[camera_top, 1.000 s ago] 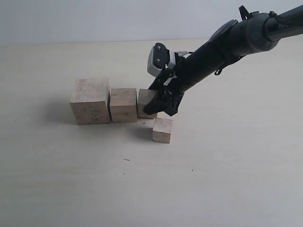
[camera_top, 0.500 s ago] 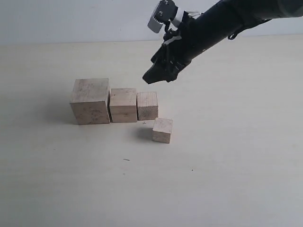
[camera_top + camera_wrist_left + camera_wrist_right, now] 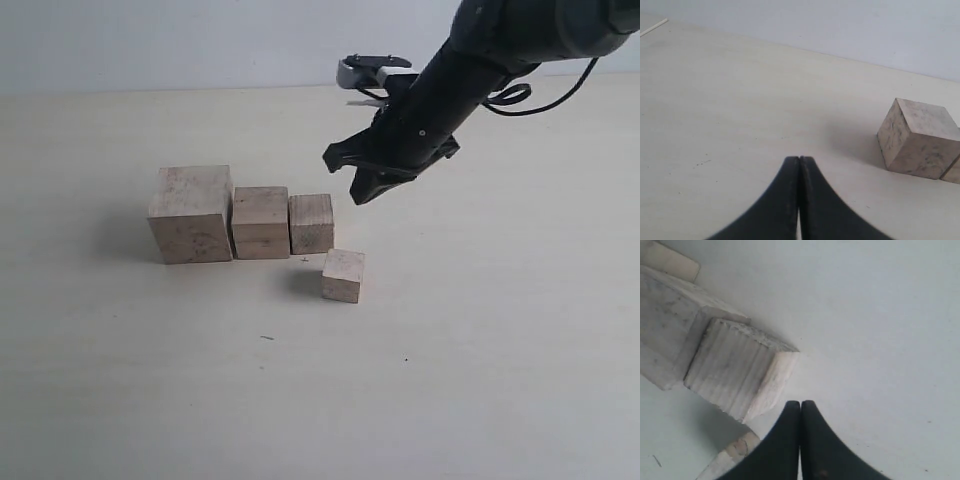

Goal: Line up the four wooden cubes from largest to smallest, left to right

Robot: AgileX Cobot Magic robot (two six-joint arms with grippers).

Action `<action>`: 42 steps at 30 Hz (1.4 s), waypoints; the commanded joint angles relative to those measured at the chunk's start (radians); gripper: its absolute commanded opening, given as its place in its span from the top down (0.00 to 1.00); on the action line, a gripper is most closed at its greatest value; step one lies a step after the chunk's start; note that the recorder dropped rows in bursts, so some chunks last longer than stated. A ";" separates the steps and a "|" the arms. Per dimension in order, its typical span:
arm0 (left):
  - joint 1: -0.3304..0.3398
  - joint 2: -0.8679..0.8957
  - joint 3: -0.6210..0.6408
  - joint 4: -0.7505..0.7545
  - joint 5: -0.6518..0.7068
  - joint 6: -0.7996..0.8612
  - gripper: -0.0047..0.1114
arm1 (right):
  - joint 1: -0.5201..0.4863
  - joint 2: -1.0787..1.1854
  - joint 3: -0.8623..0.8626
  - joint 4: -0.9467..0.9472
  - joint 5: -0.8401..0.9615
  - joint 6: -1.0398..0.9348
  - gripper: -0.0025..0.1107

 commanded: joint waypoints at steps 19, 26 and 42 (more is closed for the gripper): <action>-0.005 -0.005 0.000 0.000 0.000 0.000 0.96 | 0.095 0.024 -0.003 -0.199 -0.070 0.264 0.98; -0.005 -0.005 0.000 0.000 0.000 0.000 0.96 | 0.095 0.064 -0.003 -0.161 -0.072 0.246 0.98; -0.005 -0.005 0.000 0.000 0.000 0.000 0.96 | 0.095 0.084 -0.003 -0.012 -0.067 0.087 0.98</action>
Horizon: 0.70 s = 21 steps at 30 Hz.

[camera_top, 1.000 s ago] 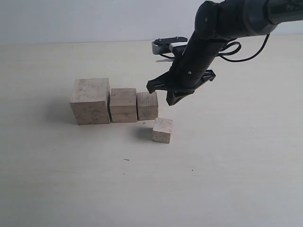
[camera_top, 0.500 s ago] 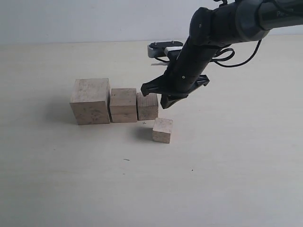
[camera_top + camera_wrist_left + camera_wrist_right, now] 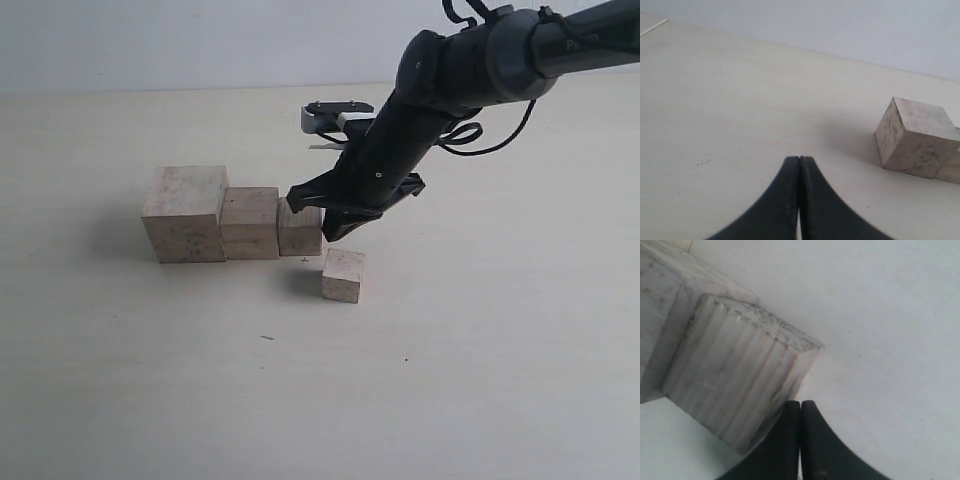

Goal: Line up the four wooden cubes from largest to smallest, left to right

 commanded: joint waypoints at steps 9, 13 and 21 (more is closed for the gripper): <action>-0.005 -0.005 0.000 0.000 0.000 0.000 0.96 | 0.000 -0.204 -0.003 -0.233 0.084 -0.063 0.98; -0.005 -0.005 0.000 0.000 0.000 0.000 0.96 | 0.000 -0.273 -0.001 -0.218 0.481 -0.601 0.98; -0.005 -0.005 0.000 0.000 0.000 0.000 0.96 | 0.000 -0.262 0.116 -0.112 0.300 -0.594 0.90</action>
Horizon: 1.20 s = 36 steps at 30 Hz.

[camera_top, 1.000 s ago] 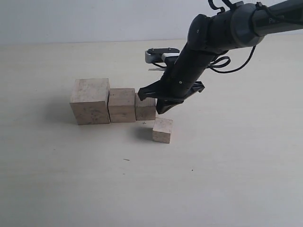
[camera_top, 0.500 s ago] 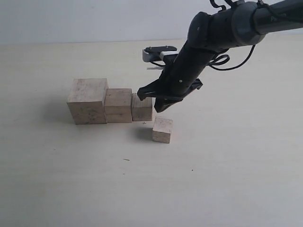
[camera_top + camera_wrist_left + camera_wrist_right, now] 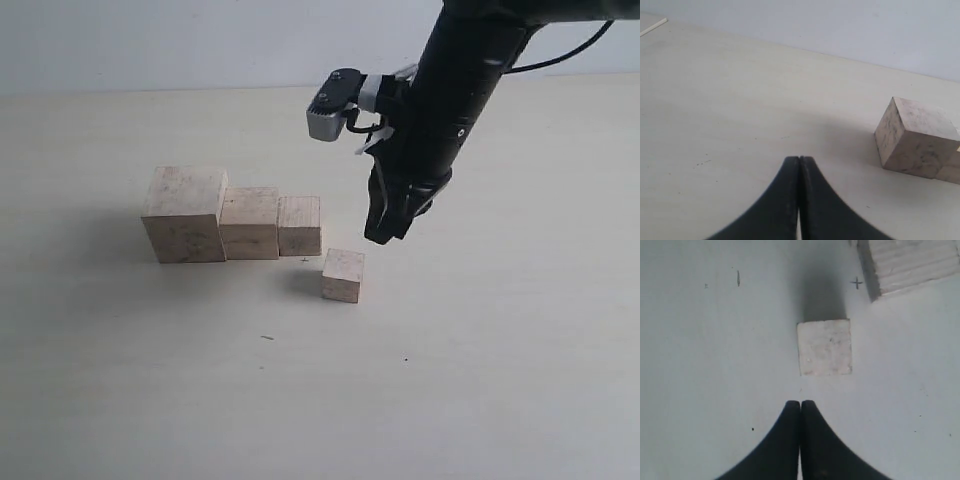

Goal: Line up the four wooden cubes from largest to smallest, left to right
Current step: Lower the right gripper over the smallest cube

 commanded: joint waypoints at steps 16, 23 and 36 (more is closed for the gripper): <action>-0.005 -0.005 0.000 0.000 0.000 0.000 0.96 | 0.000 0.006 0.079 0.113 -0.212 -0.158 0.33; -0.005 -0.005 0.000 0.000 0.000 0.000 0.96 | 0.000 0.071 0.079 0.113 -0.223 -0.162 0.33; -0.005 -0.005 0.000 0.000 0.000 0.000 0.96 | 0.000 0.150 0.079 0.117 -0.247 -0.157 0.33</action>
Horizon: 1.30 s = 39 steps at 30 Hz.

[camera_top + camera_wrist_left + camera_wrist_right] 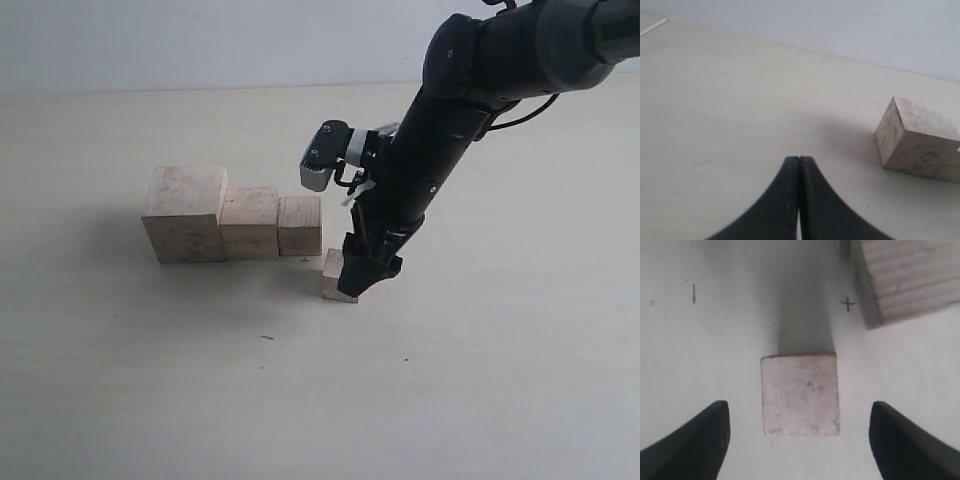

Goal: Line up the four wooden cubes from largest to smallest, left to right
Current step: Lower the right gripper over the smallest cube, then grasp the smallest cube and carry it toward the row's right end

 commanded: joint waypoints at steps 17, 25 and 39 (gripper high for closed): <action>-0.005 -0.005 0.000 0.000 0.000 0.000 0.96 | 0.000 0.002 0.003 -0.061 -0.022 0.011 0.98; -0.005 -0.005 0.000 0.000 0.000 0.000 0.96 | -0.053 -0.043 -0.011 -0.113 -0.020 -0.208 0.98; -0.005 -0.005 0.000 0.000 0.000 0.000 0.96 | -0.133 0.021 -0.181 0.018 0.031 -0.476 0.98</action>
